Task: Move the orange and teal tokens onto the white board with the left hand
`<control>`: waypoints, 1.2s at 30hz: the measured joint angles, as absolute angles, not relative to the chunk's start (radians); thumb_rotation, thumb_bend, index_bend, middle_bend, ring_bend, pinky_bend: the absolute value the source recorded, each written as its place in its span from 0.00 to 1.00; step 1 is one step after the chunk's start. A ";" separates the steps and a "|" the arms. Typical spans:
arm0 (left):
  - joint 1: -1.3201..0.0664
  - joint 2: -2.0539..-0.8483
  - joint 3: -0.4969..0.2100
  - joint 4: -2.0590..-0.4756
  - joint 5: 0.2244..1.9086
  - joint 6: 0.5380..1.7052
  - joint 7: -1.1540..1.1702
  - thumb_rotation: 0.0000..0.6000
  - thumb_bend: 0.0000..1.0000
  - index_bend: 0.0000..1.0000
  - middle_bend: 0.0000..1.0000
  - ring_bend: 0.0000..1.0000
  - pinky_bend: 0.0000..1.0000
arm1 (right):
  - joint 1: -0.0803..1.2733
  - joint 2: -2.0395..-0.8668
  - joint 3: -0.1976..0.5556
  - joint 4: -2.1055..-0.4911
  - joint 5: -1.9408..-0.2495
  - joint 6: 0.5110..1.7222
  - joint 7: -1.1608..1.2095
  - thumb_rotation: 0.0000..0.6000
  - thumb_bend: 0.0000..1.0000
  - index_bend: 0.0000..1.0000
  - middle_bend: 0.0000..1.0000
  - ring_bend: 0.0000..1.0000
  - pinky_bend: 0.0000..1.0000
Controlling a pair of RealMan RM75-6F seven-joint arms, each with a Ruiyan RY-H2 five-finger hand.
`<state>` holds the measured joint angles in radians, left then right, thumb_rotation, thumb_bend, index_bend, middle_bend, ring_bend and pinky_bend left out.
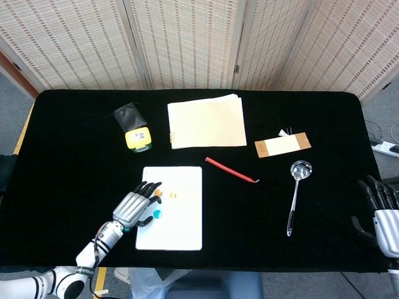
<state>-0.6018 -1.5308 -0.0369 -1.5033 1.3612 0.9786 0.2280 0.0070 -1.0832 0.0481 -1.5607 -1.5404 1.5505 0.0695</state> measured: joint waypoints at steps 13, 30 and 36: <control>-0.495 -1.433 0.074 -1.501 1.487 1.106 0.152 1.00 0.43 0.42 0.04 0.00 0.00 | 0.012 -1.087 0.044 -1.573 -1.564 1.556 0.056 1.00 0.40 0.00 0.00 0.04 0.00; -0.430 -1.475 0.115 -1.427 1.512 1.117 0.129 1.00 0.43 0.42 0.04 0.00 0.00 | 0.016 -1.080 0.041 -1.591 -1.578 1.562 0.040 1.00 0.40 0.00 0.00 0.04 0.00; -0.428 -1.487 0.108 -1.409 1.504 1.102 0.131 1.00 0.43 0.42 0.04 0.00 0.00 | 0.015 -1.079 0.041 -1.591 -1.577 1.563 0.039 1.00 0.40 0.00 0.00 0.04 0.00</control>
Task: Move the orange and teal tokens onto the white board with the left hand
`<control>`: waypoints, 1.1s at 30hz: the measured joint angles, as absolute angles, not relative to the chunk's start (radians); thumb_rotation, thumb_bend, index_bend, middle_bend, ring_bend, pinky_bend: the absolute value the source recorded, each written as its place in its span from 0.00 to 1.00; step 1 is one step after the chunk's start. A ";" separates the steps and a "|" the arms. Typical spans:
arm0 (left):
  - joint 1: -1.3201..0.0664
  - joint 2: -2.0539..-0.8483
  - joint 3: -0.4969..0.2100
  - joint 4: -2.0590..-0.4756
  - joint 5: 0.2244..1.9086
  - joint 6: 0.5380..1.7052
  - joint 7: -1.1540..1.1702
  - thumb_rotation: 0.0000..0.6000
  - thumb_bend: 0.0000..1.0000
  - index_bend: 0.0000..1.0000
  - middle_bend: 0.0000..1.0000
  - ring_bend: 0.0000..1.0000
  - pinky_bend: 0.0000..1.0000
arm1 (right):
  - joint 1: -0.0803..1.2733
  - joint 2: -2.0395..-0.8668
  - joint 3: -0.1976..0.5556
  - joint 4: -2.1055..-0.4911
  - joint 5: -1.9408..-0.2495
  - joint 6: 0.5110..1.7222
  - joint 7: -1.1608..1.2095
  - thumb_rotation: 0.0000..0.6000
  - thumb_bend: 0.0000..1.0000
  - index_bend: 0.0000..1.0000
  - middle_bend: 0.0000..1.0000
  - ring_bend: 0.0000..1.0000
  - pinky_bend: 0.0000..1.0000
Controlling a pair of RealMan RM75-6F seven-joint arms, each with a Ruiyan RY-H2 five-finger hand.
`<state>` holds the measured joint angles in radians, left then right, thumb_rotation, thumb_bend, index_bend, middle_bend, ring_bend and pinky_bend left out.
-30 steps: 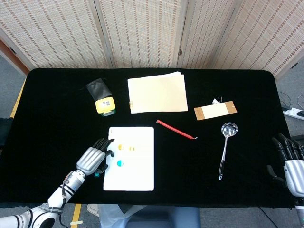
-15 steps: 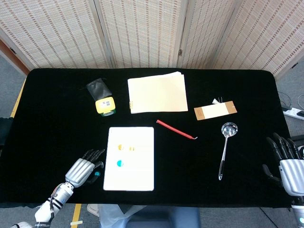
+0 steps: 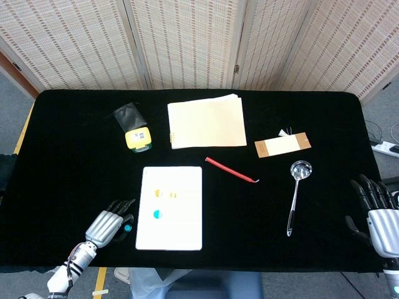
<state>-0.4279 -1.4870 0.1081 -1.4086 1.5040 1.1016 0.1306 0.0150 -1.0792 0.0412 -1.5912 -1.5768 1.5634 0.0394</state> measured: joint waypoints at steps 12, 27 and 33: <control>-0.419 -1.504 0.096 -1.383 1.502 1.097 0.109 1.00 0.43 0.50 0.04 0.00 0.00 | 0.013 -1.081 0.040 -1.591 -1.577 1.566 0.039 1.00 0.40 0.00 0.00 0.04 0.00; -0.468 -1.466 0.028 -1.469 1.517 1.094 0.089 1.00 0.43 0.50 0.04 0.00 0.00 | 0.011 -1.082 0.040 -1.591 -1.579 1.573 0.037 1.00 0.40 0.00 0.00 0.04 0.00; -0.539 -1.457 -0.035 -1.541 1.505 1.043 0.117 1.00 0.43 0.50 0.04 0.00 0.00 | 0.006 -1.082 0.040 -1.580 -1.572 1.575 0.049 1.00 0.40 0.00 0.00 0.04 0.00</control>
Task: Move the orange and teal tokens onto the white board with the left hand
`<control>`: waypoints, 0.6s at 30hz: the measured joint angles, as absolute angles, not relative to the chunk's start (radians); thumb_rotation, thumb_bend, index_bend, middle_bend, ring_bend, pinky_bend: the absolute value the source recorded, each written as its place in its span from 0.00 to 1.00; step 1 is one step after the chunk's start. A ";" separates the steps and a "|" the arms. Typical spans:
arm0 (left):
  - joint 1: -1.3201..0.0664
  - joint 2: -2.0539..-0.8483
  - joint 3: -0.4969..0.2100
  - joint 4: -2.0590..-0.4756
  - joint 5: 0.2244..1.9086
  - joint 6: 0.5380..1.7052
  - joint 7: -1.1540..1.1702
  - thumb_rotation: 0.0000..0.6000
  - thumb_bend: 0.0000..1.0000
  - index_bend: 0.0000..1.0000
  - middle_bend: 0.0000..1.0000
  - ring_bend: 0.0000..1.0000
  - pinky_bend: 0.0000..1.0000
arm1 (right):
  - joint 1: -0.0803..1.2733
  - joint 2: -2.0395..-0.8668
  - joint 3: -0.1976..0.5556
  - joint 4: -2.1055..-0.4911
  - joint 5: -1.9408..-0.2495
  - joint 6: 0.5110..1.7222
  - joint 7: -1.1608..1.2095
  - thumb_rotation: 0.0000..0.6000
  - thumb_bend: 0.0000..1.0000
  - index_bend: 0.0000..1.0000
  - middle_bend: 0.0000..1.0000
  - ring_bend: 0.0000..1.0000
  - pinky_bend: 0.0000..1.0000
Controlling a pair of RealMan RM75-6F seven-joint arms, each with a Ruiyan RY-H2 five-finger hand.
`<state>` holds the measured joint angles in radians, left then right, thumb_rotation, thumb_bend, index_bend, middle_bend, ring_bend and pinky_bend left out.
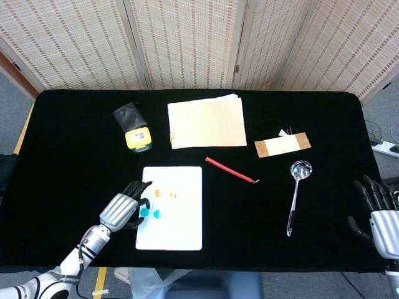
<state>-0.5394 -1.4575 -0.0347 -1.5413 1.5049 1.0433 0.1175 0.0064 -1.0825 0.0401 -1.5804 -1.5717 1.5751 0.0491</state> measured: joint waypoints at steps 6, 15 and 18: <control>-0.607 -1.488 -0.073 -1.572 1.460 0.959 0.183 1.00 0.43 0.50 0.04 0.00 0.00 | 0.000 -1.085 0.040 -1.561 -1.558 1.573 0.069 1.00 0.40 0.00 0.00 0.04 0.00; -0.675 -1.564 -0.096 -1.567 1.365 0.877 0.272 1.00 0.43 0.49 0.04 0.00 0.00 | 0.002 -1.091 0.041 -1.544 -1.548 1.560 0.082 1.00 0.40 0.00 0.00 0.04 0.00; -0.685 -1.582 -0.097 -1.557 1.343 0.870 0.294 1.00 0.43 0.49 0.04 0.00 0.00 | 0.004 -1.092 0.042 -1.542 -1.547 1.556 0.083 1.00 0.40 0.00 0.00 0.04 0.00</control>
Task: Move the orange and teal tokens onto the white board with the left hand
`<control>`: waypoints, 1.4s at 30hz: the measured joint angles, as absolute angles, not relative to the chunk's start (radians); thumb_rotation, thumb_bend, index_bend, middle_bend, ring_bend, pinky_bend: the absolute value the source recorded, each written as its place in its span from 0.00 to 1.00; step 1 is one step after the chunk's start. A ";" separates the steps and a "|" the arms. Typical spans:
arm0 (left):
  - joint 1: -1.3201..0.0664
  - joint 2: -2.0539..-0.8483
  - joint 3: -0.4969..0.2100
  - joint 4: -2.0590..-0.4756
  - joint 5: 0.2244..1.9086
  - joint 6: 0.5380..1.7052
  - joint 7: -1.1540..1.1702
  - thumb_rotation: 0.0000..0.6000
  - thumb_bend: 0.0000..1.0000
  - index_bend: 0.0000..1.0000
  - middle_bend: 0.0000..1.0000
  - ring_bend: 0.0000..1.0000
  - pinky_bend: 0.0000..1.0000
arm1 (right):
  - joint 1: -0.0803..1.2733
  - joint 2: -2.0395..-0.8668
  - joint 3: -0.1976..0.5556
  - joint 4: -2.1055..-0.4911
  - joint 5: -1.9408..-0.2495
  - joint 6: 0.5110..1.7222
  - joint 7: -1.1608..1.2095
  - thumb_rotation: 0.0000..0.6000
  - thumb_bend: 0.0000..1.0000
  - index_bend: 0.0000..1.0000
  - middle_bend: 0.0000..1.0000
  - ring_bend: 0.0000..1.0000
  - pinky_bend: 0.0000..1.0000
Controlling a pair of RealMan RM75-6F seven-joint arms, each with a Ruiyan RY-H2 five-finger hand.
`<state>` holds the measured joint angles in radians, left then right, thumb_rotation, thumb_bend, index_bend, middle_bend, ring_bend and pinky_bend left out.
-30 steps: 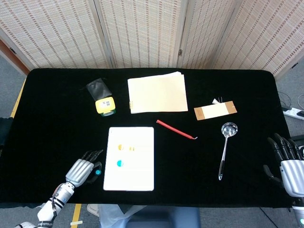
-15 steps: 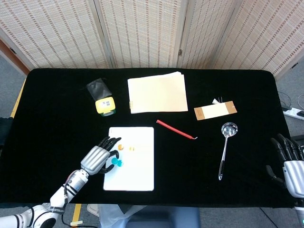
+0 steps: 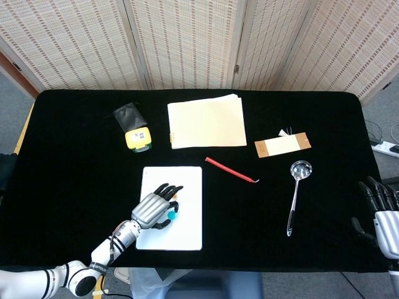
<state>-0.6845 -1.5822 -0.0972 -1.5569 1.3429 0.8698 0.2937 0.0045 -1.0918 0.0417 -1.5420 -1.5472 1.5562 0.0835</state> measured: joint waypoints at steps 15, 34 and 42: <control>-0.709 -1.630 -0.084 -1.514 1.253 0.858 0.357 1.00 0.43 0.45 0.04 0.00 0.00 | 0.006 -1.097 0.042 -1.528 -1.543 1.550 0.094 1.00 0.40 0.00 0.00 0.04 0.00; -0.628 -1.494 -0.116 -1.610 1.266 1.034 0.208 1.00 0.43 0.25 0.02 0.00 0.00 | -0.004 -1.087 0.046 -1.517 -1.527 1.554 0.127 1.00 0.40 0.00 0.00 0.05 0.00; -0.472 -1.349 -0.126 -1.640 1.266 1.253 0.131 1.00 0.43 0.25 0.02 0.00 0.00 | 0.008 -1.082 0.045 -1.484 -1.515 1.511 0.215 1.00 0.40 0.00 0.00 0.03 0.00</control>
